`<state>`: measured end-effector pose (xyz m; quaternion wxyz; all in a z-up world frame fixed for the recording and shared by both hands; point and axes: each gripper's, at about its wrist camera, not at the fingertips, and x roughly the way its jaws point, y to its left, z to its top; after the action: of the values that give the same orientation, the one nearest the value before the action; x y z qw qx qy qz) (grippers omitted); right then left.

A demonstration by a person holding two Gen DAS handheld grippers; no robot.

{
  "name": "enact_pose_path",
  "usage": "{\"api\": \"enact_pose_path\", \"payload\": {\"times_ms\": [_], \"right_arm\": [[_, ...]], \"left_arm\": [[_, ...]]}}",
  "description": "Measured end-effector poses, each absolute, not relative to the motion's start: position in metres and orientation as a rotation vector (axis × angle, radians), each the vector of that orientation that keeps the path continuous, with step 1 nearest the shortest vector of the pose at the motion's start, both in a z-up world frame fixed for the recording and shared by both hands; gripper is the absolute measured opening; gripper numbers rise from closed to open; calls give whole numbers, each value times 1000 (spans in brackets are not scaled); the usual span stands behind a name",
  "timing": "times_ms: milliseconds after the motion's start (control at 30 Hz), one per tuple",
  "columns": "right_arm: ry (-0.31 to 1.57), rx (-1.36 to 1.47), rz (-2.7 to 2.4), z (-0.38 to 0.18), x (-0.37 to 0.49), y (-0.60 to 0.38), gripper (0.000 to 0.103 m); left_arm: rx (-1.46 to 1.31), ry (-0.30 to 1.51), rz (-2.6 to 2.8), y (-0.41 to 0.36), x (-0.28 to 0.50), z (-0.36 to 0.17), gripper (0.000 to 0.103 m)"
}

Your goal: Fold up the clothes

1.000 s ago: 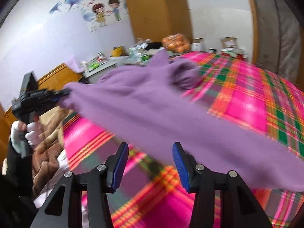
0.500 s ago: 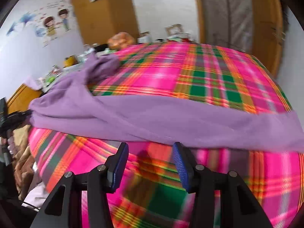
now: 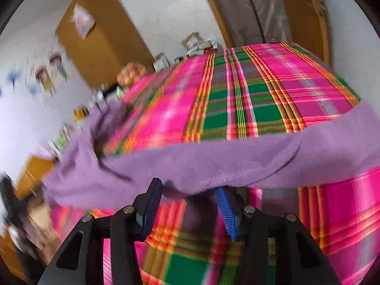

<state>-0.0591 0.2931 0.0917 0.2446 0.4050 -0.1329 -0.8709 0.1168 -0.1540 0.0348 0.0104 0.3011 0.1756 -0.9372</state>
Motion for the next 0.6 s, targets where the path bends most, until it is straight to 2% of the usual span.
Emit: {"api": "enact_pose_path", "payload": {"times_ms": [33,100,233,500,567,600], "right_arm": [[-431,1091,-2357,95,-65,296,32],[-476,1094,-2361,99,-76,296,21],[-480,1119,-2384,102,-109,285,16],[-493,1171,-2446,100,-182,284,17],[-495,1132,-2442,101,-176,291,24],[-494,1108,-2453,103,-172,297,33]], "left_arm": [[965,538,-2942,-146,109,32,22],[1015,520,-2973,-130,93,26,22],[1080,484,-2993,-112,77,15,22],[1148,439,-3001,-96,61,1,22],[1151,438,-3004,-98,61,-1,23],[1150,440,-3007,-98,60,-1,24]]}}
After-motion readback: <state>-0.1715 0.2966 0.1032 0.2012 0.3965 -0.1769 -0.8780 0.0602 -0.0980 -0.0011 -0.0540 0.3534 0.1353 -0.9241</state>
